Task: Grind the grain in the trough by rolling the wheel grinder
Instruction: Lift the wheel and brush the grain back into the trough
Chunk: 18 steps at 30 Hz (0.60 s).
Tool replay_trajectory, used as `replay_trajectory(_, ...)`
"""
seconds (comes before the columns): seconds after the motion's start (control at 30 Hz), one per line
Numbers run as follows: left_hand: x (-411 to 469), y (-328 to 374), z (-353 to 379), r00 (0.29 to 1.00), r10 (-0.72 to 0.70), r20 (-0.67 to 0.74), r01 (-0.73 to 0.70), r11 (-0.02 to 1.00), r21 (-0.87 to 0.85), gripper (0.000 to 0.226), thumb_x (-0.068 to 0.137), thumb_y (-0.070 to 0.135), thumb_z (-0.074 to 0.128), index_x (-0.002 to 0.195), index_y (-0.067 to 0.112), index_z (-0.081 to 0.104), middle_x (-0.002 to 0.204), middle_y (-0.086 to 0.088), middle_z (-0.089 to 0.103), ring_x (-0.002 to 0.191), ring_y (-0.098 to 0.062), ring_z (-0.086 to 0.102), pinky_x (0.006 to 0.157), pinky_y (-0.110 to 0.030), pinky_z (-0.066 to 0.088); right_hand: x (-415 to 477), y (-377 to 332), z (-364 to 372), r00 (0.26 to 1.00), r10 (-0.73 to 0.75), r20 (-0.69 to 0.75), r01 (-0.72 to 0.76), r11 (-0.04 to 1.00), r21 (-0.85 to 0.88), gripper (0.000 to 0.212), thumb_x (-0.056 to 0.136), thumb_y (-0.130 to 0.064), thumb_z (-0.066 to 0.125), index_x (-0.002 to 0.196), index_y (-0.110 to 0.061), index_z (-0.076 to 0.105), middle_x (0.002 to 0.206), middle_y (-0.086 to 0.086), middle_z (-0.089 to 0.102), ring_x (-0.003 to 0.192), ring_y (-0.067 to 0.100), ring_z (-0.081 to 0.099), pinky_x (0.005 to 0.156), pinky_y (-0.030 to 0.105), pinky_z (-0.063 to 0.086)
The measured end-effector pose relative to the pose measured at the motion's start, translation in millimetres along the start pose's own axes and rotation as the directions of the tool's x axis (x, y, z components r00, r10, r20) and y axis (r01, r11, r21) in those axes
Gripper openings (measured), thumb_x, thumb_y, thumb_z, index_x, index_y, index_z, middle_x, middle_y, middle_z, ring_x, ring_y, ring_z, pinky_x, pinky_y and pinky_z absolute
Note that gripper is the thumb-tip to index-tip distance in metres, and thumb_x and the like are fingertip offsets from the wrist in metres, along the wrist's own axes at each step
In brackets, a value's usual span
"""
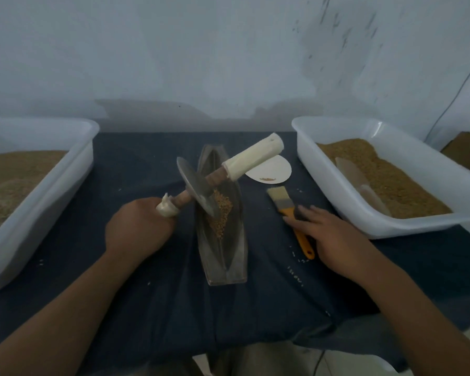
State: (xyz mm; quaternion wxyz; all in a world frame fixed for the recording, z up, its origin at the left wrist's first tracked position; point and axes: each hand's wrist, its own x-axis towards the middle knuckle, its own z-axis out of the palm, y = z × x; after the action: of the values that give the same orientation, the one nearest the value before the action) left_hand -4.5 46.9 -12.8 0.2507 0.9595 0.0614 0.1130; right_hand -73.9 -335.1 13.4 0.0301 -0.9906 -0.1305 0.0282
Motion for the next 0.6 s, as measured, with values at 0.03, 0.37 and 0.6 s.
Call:
replay_trajectory(0.03, 0, 0, -1, 1.0, 0.019, -0.009, -0.019, 1.0, 0.025, 0.03, 0.084, 0.052, 0.058, 0.066, 0.029, 0.062, 0.065, 0.012, 0.062, 0.061, -0.013, 0.058, 0.056, -0.029, 0.043, -2, -6, -6, 0.998, -0.006, -0.07, 0.006, 1.0, 0.007, 0.082, 0.101, 0.004, 0.049, 0.164, -0.044, 0.028, 0.176, -0.003, 0.016, 0.162, 0.021, 0.015, 0.128, 0.04, 0.025)
replay_trajectory(0.37, 12, 13, -15, 0.963, 0.268, -0.001, -0.254, 0.914, 0.316, 0.029, 0.091, 0.052, 0.054, 0.069, 0.032, 0.053, 0.066, 0.013, 0.055, 0.059, -0.01, 0.052, 0.055, -0.028, 0.039, 65, -69, -63, 0.934, -0.221, -0.282, 0.175, 0.968, -0.181, 0.081, 0.099, -0.032, 0.066, 0.167, -0.021, 0.023, 0.169, 0.003, 0.035, 0.159, 0.025, 0.022, 0.13, 0.038, 0.008)
replay_trajectory(0.6, 29, 34, -38, 0.88, 0.42, 0.221, -0.47, 0.701, 0.537, 0.029, 0.085, 0.053, 0.055, 0.07, 0.029, 0.05, 0.067, 0.012, 0.052, 0.057, -0.01, 0.047, 0.055, -0.029, 0.036, 88, -58, -45, 0.977, -0.116, -0.182, 0.086, 0.983, -0.164, 0.012, 0.086, -0.04, 0.072, 0.095, -0.032, 0.067, 0.095, -0.014, 0.062, 0.089, 0.016, 0.065, 0.07, 0.041, 0.058)
